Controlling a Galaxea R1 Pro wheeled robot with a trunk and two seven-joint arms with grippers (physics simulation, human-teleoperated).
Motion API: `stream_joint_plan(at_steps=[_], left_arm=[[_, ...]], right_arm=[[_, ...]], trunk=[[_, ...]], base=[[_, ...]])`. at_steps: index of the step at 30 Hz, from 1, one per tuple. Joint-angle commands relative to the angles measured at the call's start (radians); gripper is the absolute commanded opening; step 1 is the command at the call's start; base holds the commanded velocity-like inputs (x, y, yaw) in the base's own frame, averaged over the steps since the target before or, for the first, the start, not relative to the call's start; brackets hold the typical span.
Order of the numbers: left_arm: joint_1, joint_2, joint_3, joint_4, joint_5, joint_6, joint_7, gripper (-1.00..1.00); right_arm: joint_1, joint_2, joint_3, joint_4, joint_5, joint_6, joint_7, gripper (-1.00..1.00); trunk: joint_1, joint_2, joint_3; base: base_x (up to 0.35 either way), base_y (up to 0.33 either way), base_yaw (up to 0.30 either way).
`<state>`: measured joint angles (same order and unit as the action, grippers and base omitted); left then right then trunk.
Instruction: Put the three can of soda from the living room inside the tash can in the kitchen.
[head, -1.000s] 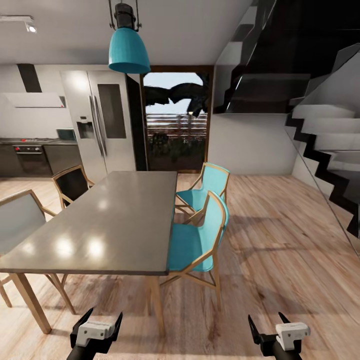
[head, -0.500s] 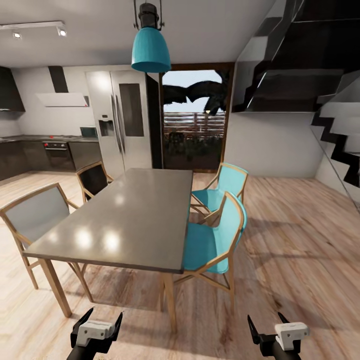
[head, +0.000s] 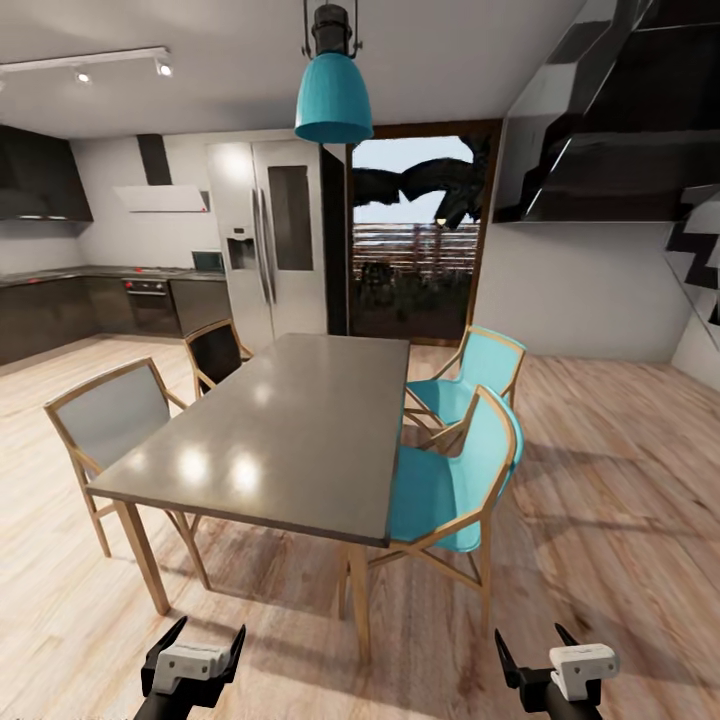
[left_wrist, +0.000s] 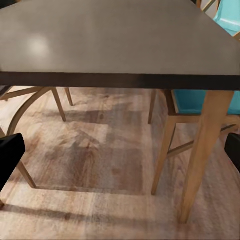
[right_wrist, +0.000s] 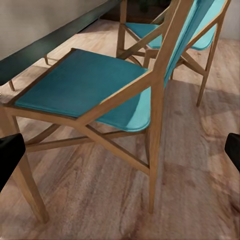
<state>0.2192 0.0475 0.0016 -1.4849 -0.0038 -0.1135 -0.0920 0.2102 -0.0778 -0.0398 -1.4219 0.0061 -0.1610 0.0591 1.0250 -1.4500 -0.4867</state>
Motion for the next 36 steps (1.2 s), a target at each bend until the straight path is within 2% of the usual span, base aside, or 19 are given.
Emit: stream_joint_plan(at_steps=[1, 12, 36], left_arm=[[0.0, 0.0, 0.0, 0.0, 0.0, 0.0, 0.0, 1.0], [-0.001, 0.0, 0.0, 0.001, -0.002, 0.001, 0.0, 1.0], [-0.004, -0.001, -0.001, 0.02, 0.0, 0.002, 0.0, 1.0]], right_arm=[[0.0, 0.001, 0.001, 0.0, 0.0, 0.0, 0.0, 1.0], [0.0, 0.004, 0.0, 0.0, 0.0, 0.001, -0.009, 1.0], [0.0, 0.005, 0.001, 0.001, 0.0, 0.001, -0.012, 1.0]], trunk=[[0.0, 0.0, 0.0], [0.0, 0.0, -0.009], [0.0, 0.0, -0.02]], base=[[0.0, 0.0, 0.042], [0.0, 0.0, 0.133], [0.0, 0.0, 0.223]])
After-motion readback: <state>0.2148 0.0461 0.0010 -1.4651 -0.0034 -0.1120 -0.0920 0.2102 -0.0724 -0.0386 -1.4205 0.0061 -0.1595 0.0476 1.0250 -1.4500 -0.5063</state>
